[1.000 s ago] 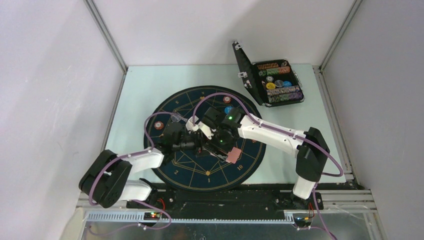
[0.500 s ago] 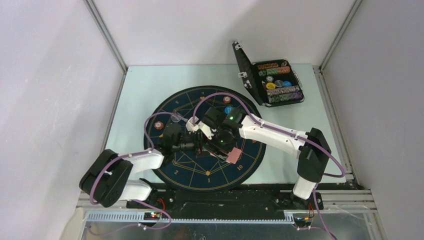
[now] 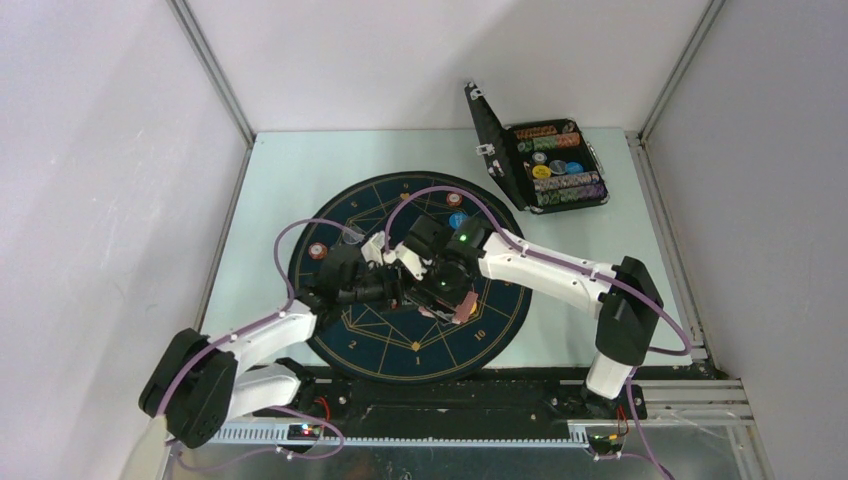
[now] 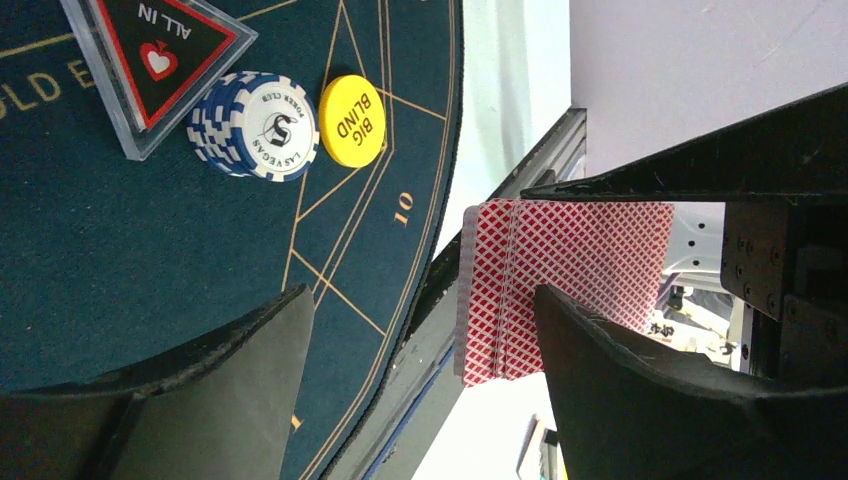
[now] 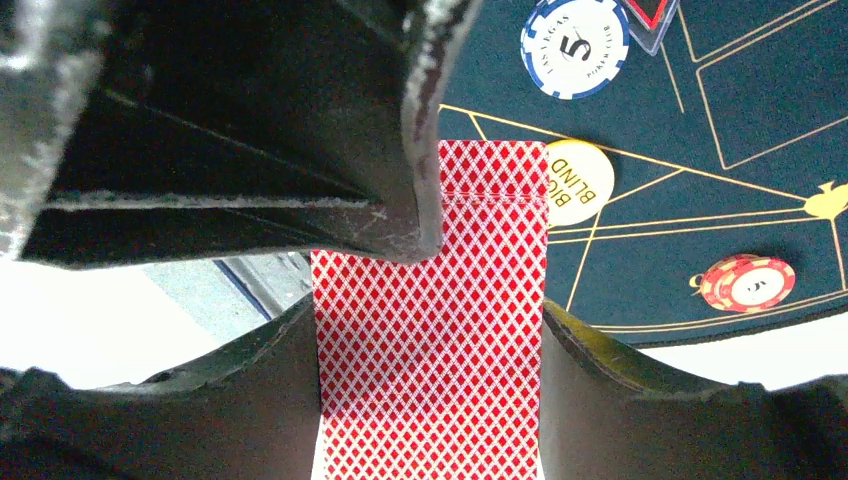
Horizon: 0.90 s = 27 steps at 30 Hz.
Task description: Distribute texas hold em gaming equipment
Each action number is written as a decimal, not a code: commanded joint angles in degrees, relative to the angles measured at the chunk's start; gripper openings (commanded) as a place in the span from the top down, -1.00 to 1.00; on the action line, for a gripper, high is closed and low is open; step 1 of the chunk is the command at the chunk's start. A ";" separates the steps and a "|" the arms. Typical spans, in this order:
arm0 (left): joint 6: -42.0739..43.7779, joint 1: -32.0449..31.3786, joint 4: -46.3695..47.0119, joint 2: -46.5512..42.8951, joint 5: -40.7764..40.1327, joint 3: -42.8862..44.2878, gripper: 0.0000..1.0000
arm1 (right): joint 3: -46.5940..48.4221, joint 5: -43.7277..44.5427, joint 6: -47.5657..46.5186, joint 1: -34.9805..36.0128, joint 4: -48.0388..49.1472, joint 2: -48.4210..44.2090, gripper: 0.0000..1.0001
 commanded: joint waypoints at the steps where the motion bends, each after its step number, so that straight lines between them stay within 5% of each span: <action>1: 6.66 -0.55 -1.55 -2.31 -0.99 1.57 -0.71 | -0.08 0.34 0.13 0.08 -0.95 -2.46 1.00; 7: 1.44 -0.55 8.33 -4.62 4.38 0.21 -0.79 | -1.72 1.39 0.26 -0.22 2.21 -3.30 1.00; 27: -0.76 -0.55 14.52 -5.67 9.02 -2.12 -0.98 | -5.97 1.13 0.99 -0.51 10.42 -8.15 1.00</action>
